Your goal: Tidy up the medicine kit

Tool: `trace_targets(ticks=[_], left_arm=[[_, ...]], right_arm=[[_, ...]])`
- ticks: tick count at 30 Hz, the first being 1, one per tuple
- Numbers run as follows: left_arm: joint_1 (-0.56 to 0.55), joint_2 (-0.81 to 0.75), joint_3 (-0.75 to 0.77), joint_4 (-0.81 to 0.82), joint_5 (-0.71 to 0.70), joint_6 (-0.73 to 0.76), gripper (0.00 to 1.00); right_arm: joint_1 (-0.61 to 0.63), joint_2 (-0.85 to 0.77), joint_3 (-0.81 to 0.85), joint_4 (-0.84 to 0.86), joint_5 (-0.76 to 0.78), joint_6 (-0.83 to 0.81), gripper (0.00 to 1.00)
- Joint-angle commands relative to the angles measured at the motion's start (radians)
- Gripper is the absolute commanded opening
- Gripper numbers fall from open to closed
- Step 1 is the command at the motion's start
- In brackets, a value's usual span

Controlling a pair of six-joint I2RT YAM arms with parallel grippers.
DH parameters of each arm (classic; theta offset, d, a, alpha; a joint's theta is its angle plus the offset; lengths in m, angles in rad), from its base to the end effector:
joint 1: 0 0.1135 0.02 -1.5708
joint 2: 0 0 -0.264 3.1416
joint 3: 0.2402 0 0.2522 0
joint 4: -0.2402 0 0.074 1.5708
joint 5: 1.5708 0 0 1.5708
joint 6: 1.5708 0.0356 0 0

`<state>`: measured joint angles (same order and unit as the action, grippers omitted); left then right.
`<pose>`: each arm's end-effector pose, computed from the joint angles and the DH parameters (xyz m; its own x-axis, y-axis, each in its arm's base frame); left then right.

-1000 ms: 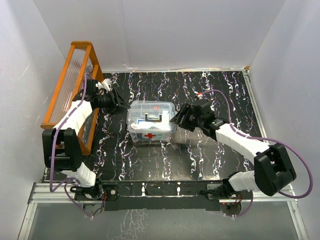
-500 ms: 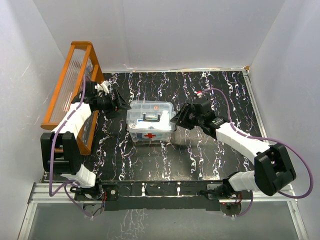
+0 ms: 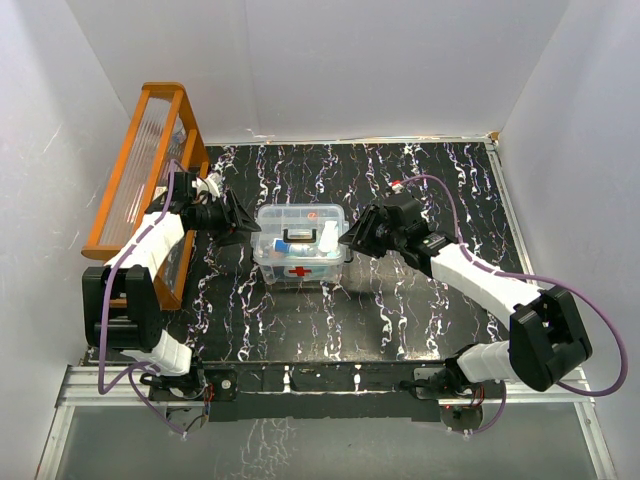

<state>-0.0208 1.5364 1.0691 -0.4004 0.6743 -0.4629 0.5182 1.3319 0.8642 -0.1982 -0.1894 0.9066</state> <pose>0.3219 -0.0289 0.2429 -0.8699 -0.3308 -0.3659 0.0351 0.6984 -0.7149 0.2477 0.1489 0.2458 -0.8151 0.4255 -0.3932 0.0434 0.7217 0.6909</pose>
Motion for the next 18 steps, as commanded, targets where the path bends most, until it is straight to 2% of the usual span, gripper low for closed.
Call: trace_targets(ticks=[1,8,13,18], left_arm=[[0.005,-0.029,0.013,-0.043,-0.051,0.031,0.57],[0.004,-0.036,-0.002,-0.062,-0.047,0.046,0.57],[0.004,-0.036,0.014,-0.062,-0.023,0.047,0.65],[0.005,-0.032,0.023,-0.052,0.010,0.043,0.64]], right_arm=[[0.009,0.003,0.063,0.017,0.031,-0.016,0.36],[0.016,0.001,0.086,-0.043,0.048,-0.043,0.39],[0.016,0.008,0.077,-0.110,0.093,-0.051,0.39],[0.017,0.005,0.056,-0.140,0.147,-0.086,0.38]])
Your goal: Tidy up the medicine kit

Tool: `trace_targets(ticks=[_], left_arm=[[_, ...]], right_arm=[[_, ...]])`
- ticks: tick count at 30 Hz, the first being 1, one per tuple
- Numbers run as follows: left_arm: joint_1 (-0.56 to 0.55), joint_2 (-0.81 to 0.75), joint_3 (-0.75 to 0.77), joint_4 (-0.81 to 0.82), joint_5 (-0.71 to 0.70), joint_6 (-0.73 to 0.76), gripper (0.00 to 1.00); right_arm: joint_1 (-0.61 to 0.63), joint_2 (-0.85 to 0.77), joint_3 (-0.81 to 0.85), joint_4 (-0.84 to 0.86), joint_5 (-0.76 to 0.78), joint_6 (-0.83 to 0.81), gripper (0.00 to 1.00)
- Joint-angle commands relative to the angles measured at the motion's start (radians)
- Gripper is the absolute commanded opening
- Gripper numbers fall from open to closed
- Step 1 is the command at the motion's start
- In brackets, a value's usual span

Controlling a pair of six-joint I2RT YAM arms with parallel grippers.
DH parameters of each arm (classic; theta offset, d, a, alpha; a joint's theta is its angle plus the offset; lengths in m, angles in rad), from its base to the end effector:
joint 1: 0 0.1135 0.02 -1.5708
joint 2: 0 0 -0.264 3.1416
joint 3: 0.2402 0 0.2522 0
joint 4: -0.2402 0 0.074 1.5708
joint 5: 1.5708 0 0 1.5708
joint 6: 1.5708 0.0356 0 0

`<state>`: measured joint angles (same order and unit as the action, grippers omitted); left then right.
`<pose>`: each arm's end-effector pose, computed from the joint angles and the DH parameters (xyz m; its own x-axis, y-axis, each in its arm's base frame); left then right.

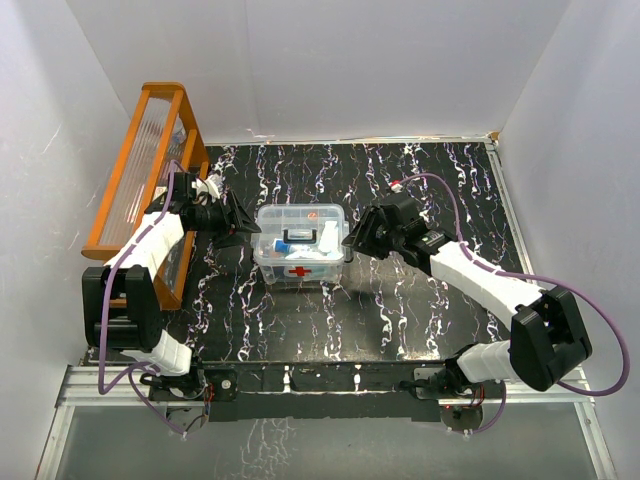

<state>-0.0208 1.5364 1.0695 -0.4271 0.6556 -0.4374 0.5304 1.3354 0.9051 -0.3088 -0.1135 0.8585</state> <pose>0.3202 -0.0284 0.2410 -0.8747 -0.3176 -0.3660 0.0306 0.7176 -0.6958 0.2455 0.1486 0.2489 -0.8148 0.3939 -0.4253 0.0641 0.7904 0.6092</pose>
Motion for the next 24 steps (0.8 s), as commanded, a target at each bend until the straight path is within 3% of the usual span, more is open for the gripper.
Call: trace_targets(ticks=[1,12,24], left_arm=[[0.005,-0.030,0.018,-0.019,0.038,0.014,0.62],[0.005,-0.014,-0.031,-0.036,-0.027,0.021,0.39],[0.004,0.017,-0.004,-0.088,-0.089,0.038,0.38]], right_arm=[[0.004,0.003,0.012,-0.027,0.068,-0.038,0.38],[0.004,0.051,-0.006,0.000,0.017,-0.046,0.30],[0.007,0.105,0.099,-0.074,0.045,-0.093,0.35]])
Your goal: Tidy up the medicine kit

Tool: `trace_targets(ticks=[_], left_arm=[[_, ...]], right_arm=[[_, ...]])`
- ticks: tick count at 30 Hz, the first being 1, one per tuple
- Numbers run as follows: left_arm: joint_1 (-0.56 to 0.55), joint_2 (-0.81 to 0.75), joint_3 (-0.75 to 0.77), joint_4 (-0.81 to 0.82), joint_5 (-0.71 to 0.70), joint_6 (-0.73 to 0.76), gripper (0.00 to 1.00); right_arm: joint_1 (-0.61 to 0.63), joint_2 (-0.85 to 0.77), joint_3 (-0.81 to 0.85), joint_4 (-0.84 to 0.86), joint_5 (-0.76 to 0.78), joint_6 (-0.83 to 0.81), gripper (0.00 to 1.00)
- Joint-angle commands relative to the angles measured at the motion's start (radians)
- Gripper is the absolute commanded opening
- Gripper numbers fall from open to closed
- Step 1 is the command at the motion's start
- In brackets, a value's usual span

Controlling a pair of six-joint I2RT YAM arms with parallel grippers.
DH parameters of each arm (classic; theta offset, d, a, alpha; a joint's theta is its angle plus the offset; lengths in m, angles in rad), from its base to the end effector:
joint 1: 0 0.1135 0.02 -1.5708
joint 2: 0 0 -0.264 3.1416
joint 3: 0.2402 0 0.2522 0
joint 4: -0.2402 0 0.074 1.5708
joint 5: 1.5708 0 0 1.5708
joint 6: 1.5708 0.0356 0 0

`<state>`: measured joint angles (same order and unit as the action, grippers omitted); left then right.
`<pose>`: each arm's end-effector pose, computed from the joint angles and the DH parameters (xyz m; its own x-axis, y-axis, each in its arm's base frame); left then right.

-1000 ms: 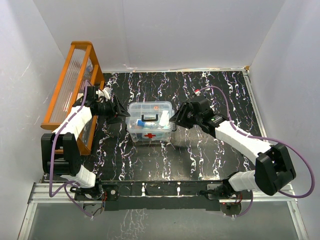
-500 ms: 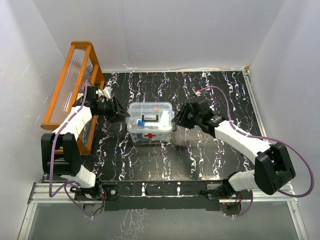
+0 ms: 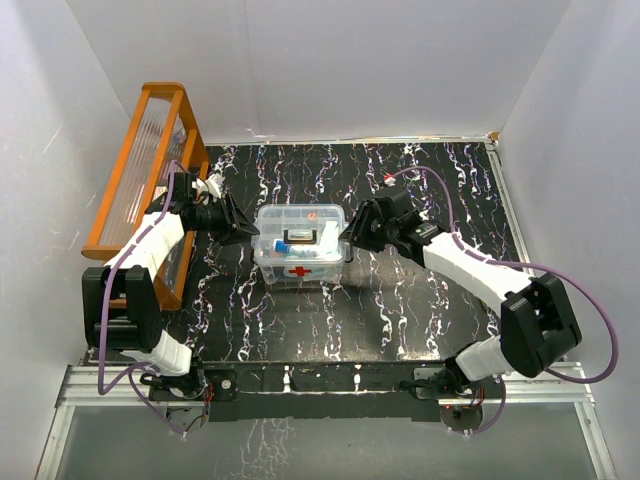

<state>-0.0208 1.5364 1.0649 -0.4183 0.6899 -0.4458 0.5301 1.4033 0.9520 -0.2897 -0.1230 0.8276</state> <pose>0.3197 -0.0293 0.2407 -0.8805 -0.3143 -0.3548 0.0410 0.6952 -0.7176 0.2594 0.1571 0.2472 -0.8210 0.3658 -0.4382 0.0364 0.7997 0.5993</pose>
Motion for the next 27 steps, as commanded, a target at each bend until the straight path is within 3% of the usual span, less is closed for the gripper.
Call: trace_targets(ticks=[1,9,15,18,22,27], left_arm=[[0.005,0.011,0.010,-0.097,-0.125,0.048,0.40],[0.005,-0.023,0.224,-0.171,-0.128,0.093,0.67],[-0.003,-0.055,0.298,-0.169,-0.064,0.074,0.70],[-0.067,-0.093,0.282,-0.115,-0.060,0.049,0.70],[-0.251,-0.123,0.283,-0.100,-0.270,0.076,0.71],[-0.454,-0.099,0.294,-0.131,-0.636,0.135,0.74]], right_arm=[[0.007,0.039,0.064,-0.100,0.059,-0.069,0.36],[0.005,0.009,0.180,-0.139,0.097,-0.121,0.52],[0.005,-0.003,0.227,-0.155,0.105,-0.139,0.59],[-0.007,-0.014,0.214,-0.153,0.123,-0.143,0.60],[-0.071,-0.068,0.135,-0.065,0.067,-0.127,0.63],[-0.206,-0.140,-0.022,0.124,-0.139,-0.081,0.74]])
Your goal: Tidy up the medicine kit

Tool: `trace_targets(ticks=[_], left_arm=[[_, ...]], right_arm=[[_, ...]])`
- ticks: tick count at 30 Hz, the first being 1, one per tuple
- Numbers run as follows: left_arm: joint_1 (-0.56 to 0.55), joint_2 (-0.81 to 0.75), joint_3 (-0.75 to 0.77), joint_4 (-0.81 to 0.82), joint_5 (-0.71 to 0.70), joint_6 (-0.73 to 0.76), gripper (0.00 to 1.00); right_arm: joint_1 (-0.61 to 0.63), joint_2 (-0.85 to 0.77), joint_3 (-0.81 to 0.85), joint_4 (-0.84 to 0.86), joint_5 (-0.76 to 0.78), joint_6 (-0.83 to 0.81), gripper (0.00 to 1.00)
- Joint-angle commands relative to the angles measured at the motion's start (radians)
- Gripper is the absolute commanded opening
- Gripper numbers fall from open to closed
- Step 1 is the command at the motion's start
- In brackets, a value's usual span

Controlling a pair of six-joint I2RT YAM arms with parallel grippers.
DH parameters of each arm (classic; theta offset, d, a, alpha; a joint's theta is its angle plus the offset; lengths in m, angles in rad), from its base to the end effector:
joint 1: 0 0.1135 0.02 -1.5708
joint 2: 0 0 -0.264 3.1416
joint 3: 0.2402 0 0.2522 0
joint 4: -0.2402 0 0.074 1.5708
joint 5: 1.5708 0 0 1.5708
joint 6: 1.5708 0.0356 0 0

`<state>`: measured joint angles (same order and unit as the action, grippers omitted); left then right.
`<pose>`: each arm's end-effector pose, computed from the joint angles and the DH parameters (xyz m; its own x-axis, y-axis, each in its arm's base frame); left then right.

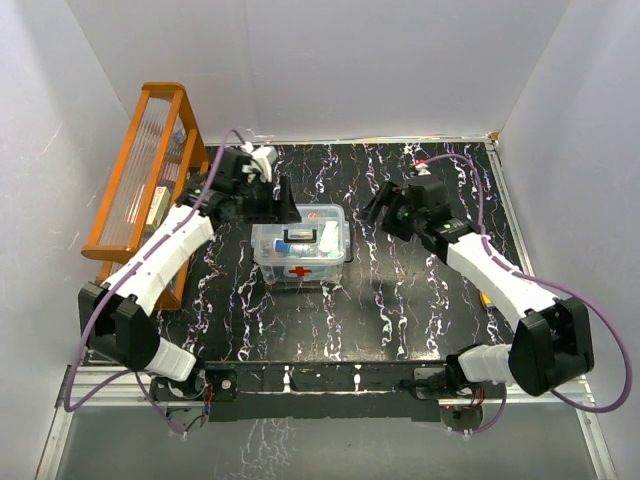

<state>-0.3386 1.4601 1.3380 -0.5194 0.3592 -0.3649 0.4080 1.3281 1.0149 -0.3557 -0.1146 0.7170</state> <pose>0.3045 -0.1205 0.3414 -0.7330 -0.0960 -0.6734 0.3372 0.8084 -0.4824 0.2681 0.1203 0.2835 -0.7422 0.3904 -0.5447 0.0149 0.8222 0.5690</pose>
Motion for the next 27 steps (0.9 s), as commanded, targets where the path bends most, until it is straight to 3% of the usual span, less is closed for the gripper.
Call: trace_targets(ticks=[1,10,18,27], left_arm=[[-0.187,-0.008,0.030,-0.043,-0.373,0.069,0.76],[-0.398,0.122,0.136,-0.218,-0.731,0.079,0.98],[-0.412,0.148,0.113,-0.263,-0.592,0.027,0.99],[-0.412,0.196,0.068,-0.327,-0.628,0.009,0.99]], right_arm=[[-0.100,-0.071,-0.106,0.213,-0.175,0.033,0.76],[-0.128,-0.089,-0.179,0.262,-0.220,0.033,0.82],[-0.150,-0.073,-0.220,0.287,-0.237,0.061,0.82],[-0.163,-0.002,-0.320,0.572,-0.394,0.164,0.88]])
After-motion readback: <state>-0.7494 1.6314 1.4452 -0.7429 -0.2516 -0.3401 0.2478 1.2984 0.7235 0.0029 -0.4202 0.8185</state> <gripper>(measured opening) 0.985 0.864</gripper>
